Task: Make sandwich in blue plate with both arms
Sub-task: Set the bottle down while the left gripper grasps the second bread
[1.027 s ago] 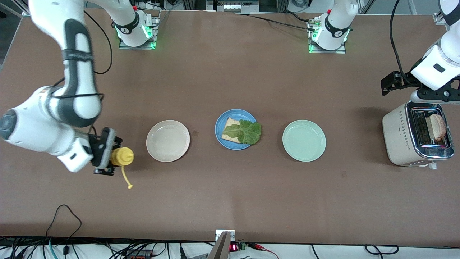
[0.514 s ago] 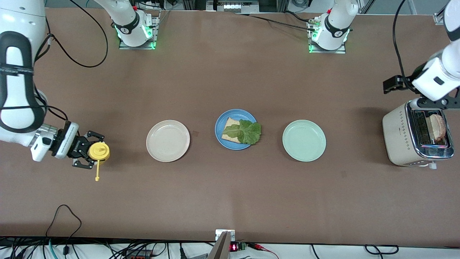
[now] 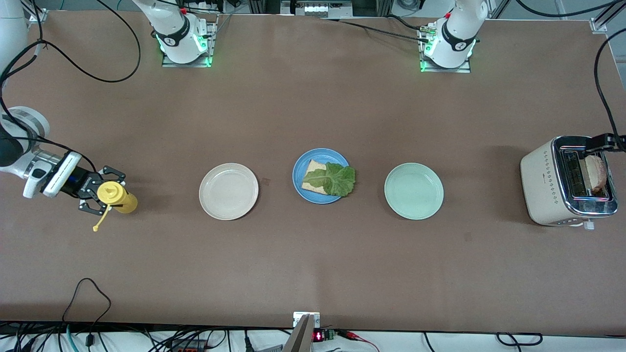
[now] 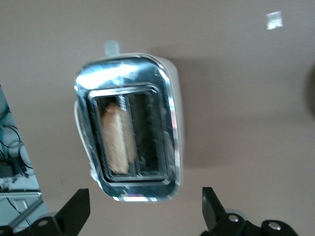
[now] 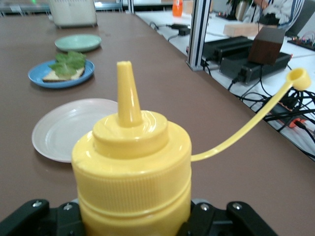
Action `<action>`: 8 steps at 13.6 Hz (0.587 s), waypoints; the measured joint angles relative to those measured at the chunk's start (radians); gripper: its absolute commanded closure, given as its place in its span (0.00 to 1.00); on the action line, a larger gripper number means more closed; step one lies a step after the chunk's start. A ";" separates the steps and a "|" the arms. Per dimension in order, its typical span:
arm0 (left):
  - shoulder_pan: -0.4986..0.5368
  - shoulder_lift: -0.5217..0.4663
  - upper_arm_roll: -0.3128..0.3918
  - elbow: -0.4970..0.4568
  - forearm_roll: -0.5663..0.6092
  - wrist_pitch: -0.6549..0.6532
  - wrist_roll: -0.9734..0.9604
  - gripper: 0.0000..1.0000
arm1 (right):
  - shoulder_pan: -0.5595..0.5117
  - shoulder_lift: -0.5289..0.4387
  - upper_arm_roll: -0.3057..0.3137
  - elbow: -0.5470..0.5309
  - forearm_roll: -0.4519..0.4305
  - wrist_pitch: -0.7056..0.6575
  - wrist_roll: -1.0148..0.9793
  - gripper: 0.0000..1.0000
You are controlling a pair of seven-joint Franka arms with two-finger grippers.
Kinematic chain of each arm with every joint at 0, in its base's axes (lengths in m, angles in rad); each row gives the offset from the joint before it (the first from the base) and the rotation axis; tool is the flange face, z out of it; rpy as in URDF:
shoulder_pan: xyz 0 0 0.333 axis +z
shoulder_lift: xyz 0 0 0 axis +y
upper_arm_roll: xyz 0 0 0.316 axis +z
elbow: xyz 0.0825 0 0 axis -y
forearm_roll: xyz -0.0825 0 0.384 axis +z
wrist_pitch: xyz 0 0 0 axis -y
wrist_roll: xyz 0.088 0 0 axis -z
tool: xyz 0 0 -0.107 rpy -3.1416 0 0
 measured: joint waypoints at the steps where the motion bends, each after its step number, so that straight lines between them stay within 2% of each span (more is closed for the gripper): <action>1: 0.018 0.023 0.000 -0.004 0.005 0.048 0.021 0.03 | -0.015 0.002 0.007 -0.014 0.015 -0.019 -0.012 1.00; 4: 0.061 0.068 0.000 -0.067 0.007 0.186 0.053 0.19 | -0.032 0.017 0.013 -0.039 0.072 -0.025 -0.024 1.00; 5: 0.075 0.077 0.000 -0.094 0.007 0.229 0.068 0.27 | -0.038 0.021 0.013 -0.048 0.093 -0.019 -0.030 1.00; 6: 0.089 0.087 0.000 -0.117 0.007 0.270 0.087 0.38 | -0.046 0.023 0.013 -0.054 0.103 -0.007 -0.033 1.00; 8: 0.111 0.106 0.000 -0.135 0.007 0.311 0.114 0.68 | -0.063 0.024 0.013 -0.068 0.110 0.011 -0.033 1.00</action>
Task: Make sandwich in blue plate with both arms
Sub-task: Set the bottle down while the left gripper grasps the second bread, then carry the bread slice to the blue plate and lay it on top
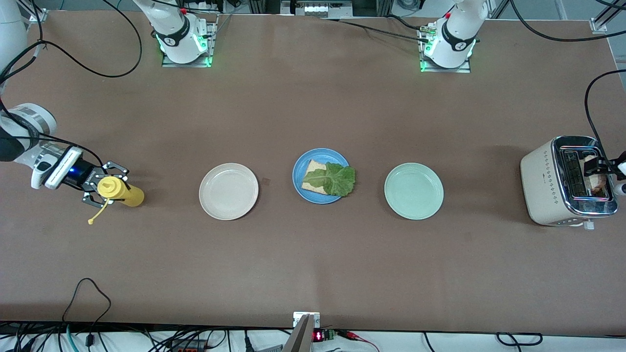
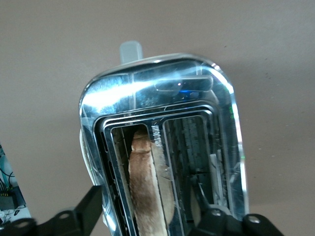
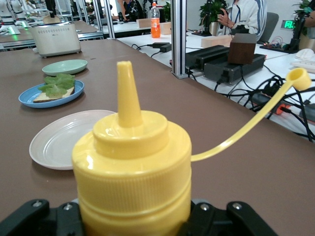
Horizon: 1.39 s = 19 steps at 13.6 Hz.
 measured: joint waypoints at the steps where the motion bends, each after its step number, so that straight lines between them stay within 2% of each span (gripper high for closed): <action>1: 0.007 0.006 0.000 -0.001 0.000 0.001 0.009 0.83 | -0.006 0.000 0.000 -0.007 0.000 0.000 -0.001 1.00; 2: 0.011 0.008 0.000 -0.002 0.000 0.000 0.014 0.91 | -0.009 0.000 0.000 -0.016 0.000 0.000 -0.007 1.00; 3: 0.011 0.008 0.000 -0.003 0.000 -0.003 0.014 0.95 | -0.009 0.001 0.001 -0.026 0.000 0.000 -0.019 1.00; 7: 0.011 -0.004 -0.011 0.003 0.000 -0.035 0.015 0.96 | -0.006 0.001 0.013 -0.058 -0.009 0.000 -0.054 1.00; 9: 0.011 -0.042 -0.037 0.021 0.000 -0.088 0.022 0.96 | -0.007 0.006 0.013 -0.065 -0.013 0.000 -0.063 1.00; 12: 0.008 -0.114 -0.128 0.074 0.000 -0.223 0.030 0.96 | -0.012 0.010 0.013 -0.067 -0.013 -0.007 -0.075 1.00; 15: 0.005 -0.138 -0.277 0.166 -0.001 -0.439 0.029 0.96 | -0.023 0.012 0.013 -0.067 -0.013 -0.014 -0.077 1.00; 17: 0.000 -0.136 -0.411 0.196 -0.017 -0.545 0.000 0.97 | -0.030 0.013 0.013 -0.068 -0.013 -0.018 -0.079 0.86; 18: -0.007 -0.130 -0.469 0.195 -0.048 -0.568 -0.035 0.98 | -0.031 0.013 0.013 -0.068 -0.013 -0.018 -0.079 0.51; 19: -0.023 -0.115 -0.513 0.194 -0.092 -0.582 -0.078 0.98 | -0.032 0.013 0.013 -0.068 -0.013 -0.018 -0.079 0.01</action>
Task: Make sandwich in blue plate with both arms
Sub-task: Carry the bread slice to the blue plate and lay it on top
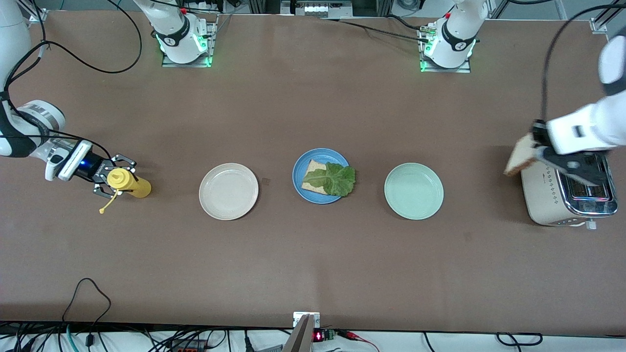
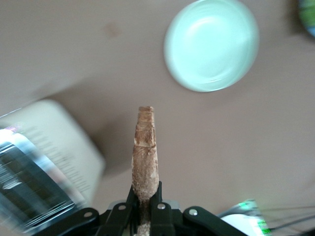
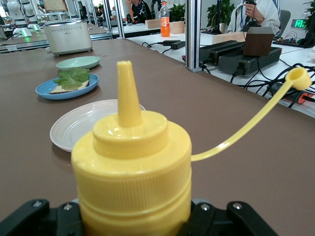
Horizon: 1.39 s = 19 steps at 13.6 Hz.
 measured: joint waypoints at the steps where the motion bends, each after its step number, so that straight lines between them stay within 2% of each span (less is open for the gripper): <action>1: -0.026 0.023 -0.027 -0.003 -0.058 -0.006 -0.041 0.99 | 0.000 0.000 0.000 0.000 0.000 0.000 0.000 0.00; 4: -0.143 0.134 -0.043 -0.007 -0.290 0.028 -0.147 0.99 | -0.010 0.002 -0.001 -0.001 0.000 0.007 0.000 0.00; 7: -0.204 0.250 -0.043 -0.008 -0.519 0.195 -0.189 0.99 | -0.031 -0.003 -0.002 0.013 -0.031 0.017 0.005 0.00; 9: -0.216 0.304 -0.044 -0.024 -0.694 0.321 -0.188 1.00 | -0.047 -0.019 -0.003 0.043 -0.151 0.018 0.082 0.00; 10: -0.240 0.323 -0.045 -0.063 -0.793 0.432 -0.185 1.00 | -0.053 -0.037 -0.002 0.082 -0.263 0.018 0.166 0.00; 12: -0.296 0.345 -0.048 -0.127 -0.873 0.603 -0.147 1.00 | -0.054 -0.080 -0.001 0.138 -0.419 0.017 0.302 0.00; 16: -0.333 0.431 -0.047 -0.231 -1.080 0.827 0.146 0.99 | -0.023 -0.265 0.012 0.173 -0.686 0.003 0.674 0.00; 17: -0.333 0.454 -0.047 -0.238 -1.113 0.845 0.201 0.92 | 0.011 -0.306 0.014 0.173 -0.738 0.003 0.810 0.00; 18: -0.333 0.470 -0.046 -0.240 -1.126 0.851 0.230 0.78 | 0.056 -0.336 0.016 0.179 -0.791 0.004 0.949 0.00; 19: -0.332 0.481 -0.044 -0.240 -1.129 0.854 0.239 0.11 | 0.107 -0.353 0.018 0.190 -0.850 0.005 1.094 0.00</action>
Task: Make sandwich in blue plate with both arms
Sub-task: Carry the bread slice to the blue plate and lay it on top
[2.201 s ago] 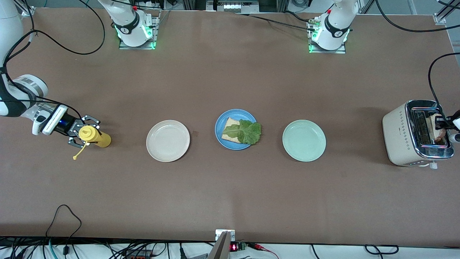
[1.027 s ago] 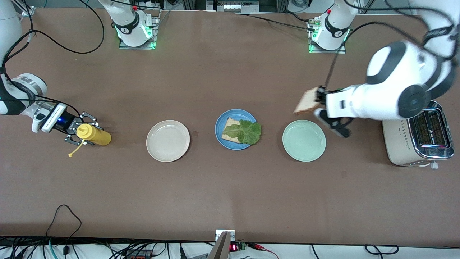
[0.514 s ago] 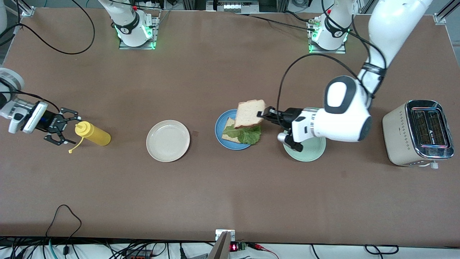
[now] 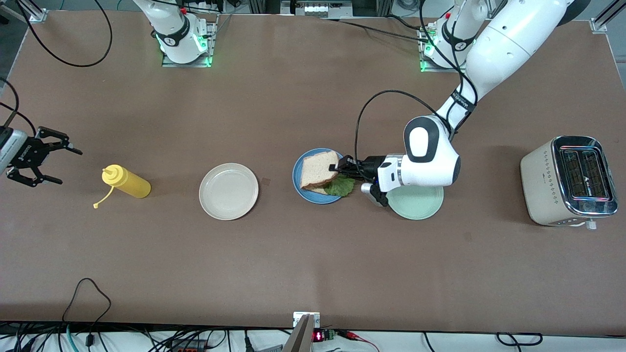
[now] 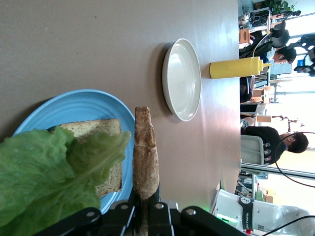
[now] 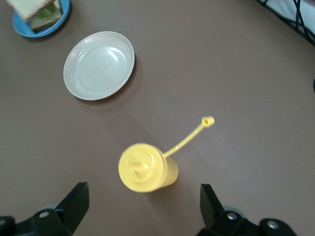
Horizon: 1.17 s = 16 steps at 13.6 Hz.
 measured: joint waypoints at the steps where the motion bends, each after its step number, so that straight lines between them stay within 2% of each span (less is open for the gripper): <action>1: 0.001 0.008 0.003 0.000 0.000 0.001 0.003 0.00 | 0.053 -0.007 0.001 0.014 -0.045 0.005 0.146 0.00; 5: 0.005 0.019 0.029 0.000 0.001 0.002 0.011 0.00 | 0.202 0.004 0.003 0.054 -0.106 0.023 0.602 0.00; 10: 0.010 -0.071 0.071 -0.021 0.152 -0.007 0.017 0.00 | 0.335 0.022 0.003 0.083 -0.376 0.012 1.166 0.00; 12: 0.010 -0.136 0.115 -0.042 0.274 -0.084 0.004 0.00 | 0.344 0.021 0.001 0.113 -0.428 -0.072 1.283 0.00; 14: 0.015 -0.198 0.162 -0.038 0.481 -0.227 -0.078 0.00 | 0.349 0.016 -0.030 0.191 -0.449 -0.183 1.331 0.00; 16: 0.024 -0.254 0.178 -0.011 0.688 -0.392 -0.200 0.00 | 0.398 0.001 -0.138 0.275 -0.449 -0.243 1.334 0.00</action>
